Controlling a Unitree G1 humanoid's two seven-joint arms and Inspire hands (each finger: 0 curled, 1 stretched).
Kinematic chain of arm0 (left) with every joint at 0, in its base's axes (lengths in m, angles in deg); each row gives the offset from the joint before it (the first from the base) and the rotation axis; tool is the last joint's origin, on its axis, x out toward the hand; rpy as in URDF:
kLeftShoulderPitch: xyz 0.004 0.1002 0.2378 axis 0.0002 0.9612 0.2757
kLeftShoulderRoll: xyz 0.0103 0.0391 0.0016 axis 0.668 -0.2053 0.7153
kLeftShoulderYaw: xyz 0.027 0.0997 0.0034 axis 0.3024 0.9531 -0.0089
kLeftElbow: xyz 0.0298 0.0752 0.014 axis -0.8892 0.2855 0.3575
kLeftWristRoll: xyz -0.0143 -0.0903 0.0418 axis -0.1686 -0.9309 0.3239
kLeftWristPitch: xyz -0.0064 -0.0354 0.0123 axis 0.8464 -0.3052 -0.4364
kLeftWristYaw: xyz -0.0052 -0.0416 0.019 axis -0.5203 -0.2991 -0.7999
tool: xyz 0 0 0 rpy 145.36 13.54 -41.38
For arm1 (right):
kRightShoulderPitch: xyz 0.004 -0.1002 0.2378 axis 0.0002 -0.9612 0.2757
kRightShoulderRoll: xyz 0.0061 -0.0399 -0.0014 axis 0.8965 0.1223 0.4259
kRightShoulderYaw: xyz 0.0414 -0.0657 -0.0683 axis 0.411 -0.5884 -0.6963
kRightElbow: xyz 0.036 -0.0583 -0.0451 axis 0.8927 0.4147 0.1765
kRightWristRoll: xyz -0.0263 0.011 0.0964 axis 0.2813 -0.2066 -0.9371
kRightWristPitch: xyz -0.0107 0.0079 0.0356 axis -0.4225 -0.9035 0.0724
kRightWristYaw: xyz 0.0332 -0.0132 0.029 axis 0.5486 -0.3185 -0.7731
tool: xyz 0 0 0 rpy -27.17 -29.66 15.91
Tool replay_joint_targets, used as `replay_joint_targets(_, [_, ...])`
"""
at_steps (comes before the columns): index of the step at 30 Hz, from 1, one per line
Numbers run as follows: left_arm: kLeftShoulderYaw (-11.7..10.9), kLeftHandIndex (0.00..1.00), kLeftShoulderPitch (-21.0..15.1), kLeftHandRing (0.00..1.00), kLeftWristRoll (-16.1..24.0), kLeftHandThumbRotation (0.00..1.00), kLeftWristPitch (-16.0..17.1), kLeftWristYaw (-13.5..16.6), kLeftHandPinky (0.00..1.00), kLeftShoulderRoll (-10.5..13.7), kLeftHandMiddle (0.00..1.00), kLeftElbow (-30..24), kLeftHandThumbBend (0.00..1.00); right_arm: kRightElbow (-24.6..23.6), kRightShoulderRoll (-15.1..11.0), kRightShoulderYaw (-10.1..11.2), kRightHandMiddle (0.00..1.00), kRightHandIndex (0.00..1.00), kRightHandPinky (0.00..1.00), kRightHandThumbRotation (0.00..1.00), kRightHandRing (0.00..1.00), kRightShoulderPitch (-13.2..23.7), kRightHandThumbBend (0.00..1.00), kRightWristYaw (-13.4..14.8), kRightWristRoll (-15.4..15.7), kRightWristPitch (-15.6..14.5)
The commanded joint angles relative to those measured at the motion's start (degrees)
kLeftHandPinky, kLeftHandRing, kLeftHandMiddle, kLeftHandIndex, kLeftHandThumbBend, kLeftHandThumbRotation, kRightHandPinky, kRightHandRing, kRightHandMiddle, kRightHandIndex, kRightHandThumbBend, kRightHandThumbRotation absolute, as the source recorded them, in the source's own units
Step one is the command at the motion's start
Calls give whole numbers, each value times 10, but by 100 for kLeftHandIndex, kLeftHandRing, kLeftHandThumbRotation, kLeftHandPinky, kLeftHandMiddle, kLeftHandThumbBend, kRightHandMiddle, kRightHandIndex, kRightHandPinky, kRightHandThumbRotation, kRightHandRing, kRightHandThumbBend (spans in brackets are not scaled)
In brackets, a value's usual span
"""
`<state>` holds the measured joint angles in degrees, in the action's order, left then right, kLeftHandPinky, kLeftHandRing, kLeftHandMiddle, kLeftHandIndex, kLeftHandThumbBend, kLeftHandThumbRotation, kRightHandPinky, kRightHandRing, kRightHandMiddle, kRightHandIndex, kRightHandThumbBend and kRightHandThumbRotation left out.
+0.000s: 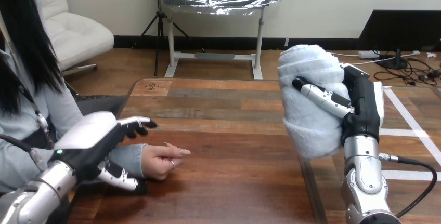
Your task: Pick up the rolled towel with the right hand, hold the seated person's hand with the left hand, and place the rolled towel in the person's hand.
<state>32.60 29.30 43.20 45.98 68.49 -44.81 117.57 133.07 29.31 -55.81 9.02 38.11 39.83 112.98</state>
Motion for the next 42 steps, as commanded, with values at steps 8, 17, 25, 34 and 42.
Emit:
replay_joint_targets(8, [46, 81, -87, 75, 16, 19, 15, 49, 68, -8, 78, 91, 100, -39, 4, 7, 39, 39, 27, 0, 32, 53, 72, -6, -11, 28])
replay_joint_targets(17, [78, 79, -112, 73, 28, 27, 14, 75, 66, -17, 77, 145, 100, -47, 6, 5, 39, 39, 27, 0, 32, 48, 72, -9, -10, 32])
replay_joint_targets(25, [95, 76, -126, 69, 31, 30, 5, 84, 61, -25, 73, 176, 100, -52, 8, 5, 39, 39, 26, 0, 32, 45, 71, -10, -10, 33])
replay_joint_targets(34, [108, 71, -133, 65, 31, 33, -3, 90, 58, -30, 69, 198, 100, -55, 10, 9, 39, 39, 27, 0, 31, 43, 71, -26, -22, 36])
replay_joint_targets(42, [114, 65, -133, 59, 24, 33, 3, 101, 53, -34, 64, 211, 100, -61, 10, 6, 40, 39, 27, 0, 31, 40, 71, -25, -20, 35])
